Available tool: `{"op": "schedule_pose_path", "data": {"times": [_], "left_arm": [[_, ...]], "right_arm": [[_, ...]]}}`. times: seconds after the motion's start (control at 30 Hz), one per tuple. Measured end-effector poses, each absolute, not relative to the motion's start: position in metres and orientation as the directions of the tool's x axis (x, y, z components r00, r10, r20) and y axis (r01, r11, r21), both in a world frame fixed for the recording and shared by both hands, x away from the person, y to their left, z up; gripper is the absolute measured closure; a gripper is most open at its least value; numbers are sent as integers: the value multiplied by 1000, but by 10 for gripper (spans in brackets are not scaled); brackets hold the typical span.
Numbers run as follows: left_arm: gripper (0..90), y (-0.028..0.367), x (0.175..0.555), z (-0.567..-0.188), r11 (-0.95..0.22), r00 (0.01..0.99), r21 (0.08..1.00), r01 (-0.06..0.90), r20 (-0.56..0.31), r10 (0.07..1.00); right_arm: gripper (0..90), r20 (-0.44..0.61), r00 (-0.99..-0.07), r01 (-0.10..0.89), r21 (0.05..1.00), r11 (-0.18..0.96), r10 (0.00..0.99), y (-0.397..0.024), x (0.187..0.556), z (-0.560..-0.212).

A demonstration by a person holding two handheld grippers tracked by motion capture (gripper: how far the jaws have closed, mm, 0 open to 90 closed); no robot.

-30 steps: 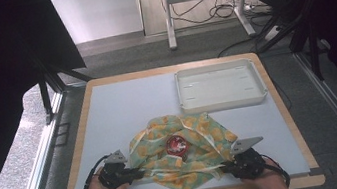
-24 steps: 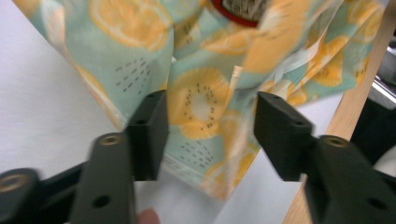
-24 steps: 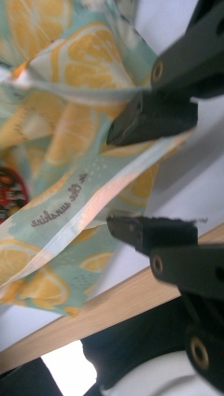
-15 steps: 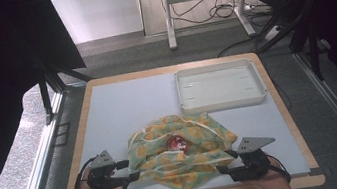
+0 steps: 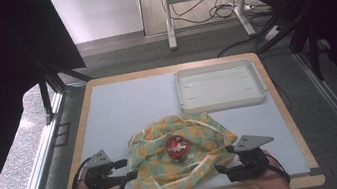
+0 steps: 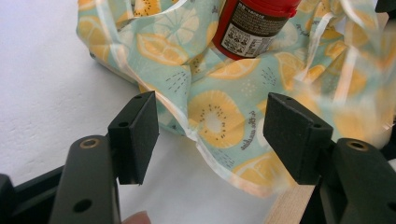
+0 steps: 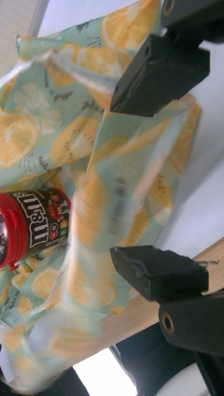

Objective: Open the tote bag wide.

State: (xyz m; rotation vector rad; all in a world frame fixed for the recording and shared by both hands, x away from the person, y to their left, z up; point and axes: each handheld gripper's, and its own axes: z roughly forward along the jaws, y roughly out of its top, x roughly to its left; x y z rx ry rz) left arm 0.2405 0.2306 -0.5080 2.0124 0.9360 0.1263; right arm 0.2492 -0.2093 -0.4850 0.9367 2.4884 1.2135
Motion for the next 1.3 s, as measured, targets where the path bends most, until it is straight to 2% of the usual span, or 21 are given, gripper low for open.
{"op": "schedule_pose_path", "data": {"times": [0.47,0.67,0.77,0.83,0.97,1.07,1.17,1.3], "left_arm": [[363,227,240,-500,-316,716,775,547,-238,657],[386,223,243,-492,-305,716,790,532,-226,661],[421,220,245,-488,-304,717,796,524,-219,662],[477,218,247,-485,-305,719,798,519,-215,660],[676,213,249,-480,-315,731,806,502,-201,652],[780,208,252,-477,-323,741,808,492,-193,643],[838,203,255,-476,-337,750,805,489,-190,634],[873,196,258,-477,-350,759,800,487,-190,623]], "right_arm": [[215,98,-771,429,810,400,629,-212,250,-469],[260,79,-774,397,833,385,628,-208,254,-457],[320,68,-782,383,837,392,620,-202,257,-453],[380,54,-788,374,834,407,613,-196,260,-451],[523,47,-796,374,823,428,604,-186,269,-449],[635,53,-803,377,816,438,593,-180,277,-448],[720,54,-810,377,811,448,584,-174,283,-448],[799,50,-820,373,803,465,571,-167,287,-448]]}}
